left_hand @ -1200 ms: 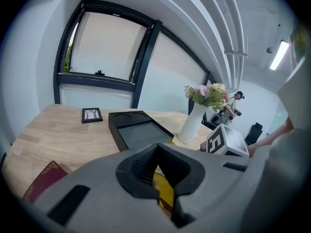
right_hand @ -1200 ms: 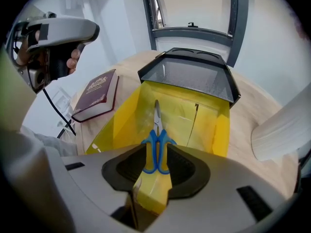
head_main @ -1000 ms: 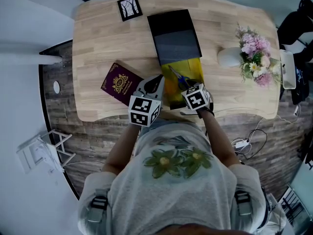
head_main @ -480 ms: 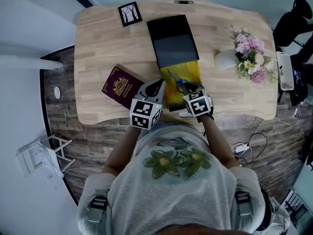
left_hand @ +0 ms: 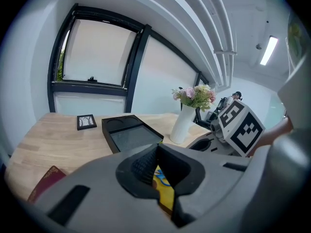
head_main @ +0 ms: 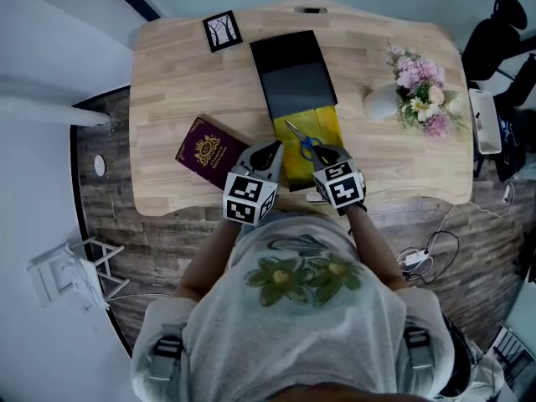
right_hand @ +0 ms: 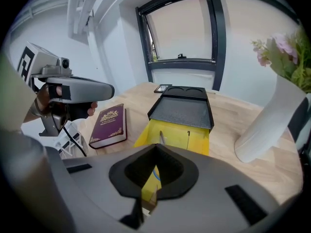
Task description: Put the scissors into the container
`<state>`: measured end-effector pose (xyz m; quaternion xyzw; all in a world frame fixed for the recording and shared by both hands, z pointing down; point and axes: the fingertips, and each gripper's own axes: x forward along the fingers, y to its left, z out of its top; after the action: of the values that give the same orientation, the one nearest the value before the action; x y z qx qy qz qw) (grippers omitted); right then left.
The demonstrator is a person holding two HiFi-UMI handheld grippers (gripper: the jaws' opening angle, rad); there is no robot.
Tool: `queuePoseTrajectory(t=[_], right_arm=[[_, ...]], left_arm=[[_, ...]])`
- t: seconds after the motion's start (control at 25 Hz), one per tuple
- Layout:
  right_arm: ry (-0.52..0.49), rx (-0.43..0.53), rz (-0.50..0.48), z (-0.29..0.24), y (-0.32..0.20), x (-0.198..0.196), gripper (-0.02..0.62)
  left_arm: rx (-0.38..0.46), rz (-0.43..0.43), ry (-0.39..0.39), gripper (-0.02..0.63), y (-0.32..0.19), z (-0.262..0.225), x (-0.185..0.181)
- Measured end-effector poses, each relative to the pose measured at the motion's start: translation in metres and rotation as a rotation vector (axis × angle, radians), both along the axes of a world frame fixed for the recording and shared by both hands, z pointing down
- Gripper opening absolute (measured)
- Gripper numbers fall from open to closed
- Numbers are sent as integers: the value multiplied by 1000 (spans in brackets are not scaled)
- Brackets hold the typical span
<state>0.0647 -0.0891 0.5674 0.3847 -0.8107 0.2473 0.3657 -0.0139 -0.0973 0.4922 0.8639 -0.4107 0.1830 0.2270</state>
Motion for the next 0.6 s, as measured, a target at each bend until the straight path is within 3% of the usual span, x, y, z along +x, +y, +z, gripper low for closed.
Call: queuePoseTrajectory(t=[0.6], right_arm=[[-17,28,-7,-16,12,0,6]], left_arm=[[7,13,-4,7,16,-4,5]])
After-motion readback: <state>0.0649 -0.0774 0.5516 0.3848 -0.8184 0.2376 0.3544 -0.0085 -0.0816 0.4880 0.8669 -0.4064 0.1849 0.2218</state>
